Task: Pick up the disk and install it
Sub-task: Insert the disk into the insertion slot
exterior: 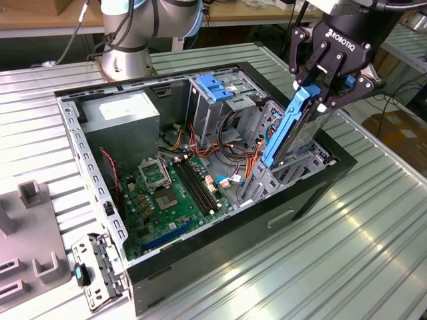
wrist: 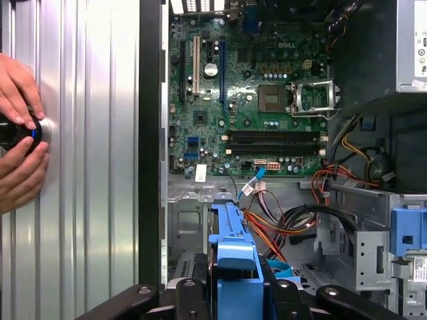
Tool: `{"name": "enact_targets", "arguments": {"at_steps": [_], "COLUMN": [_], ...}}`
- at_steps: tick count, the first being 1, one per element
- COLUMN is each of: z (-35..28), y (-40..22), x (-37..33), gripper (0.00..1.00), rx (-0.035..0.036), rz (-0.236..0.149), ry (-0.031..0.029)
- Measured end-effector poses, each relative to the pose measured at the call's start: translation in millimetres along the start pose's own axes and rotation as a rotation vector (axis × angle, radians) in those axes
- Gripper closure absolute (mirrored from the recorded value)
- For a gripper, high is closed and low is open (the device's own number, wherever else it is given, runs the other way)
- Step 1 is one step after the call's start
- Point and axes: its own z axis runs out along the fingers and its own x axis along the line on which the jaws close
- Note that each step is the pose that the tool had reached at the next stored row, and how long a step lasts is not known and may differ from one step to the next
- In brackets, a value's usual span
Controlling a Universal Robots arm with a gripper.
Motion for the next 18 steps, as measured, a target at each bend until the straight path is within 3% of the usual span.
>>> {"name": "enact_targets", "arguments": {"at_steps": [18], "z": [12.1], "y": [-0.1], "x": [0.0], "gripper": [0.63], "rx": [0.0000], "rz": [0.008], "ry": [-0.0001]}}
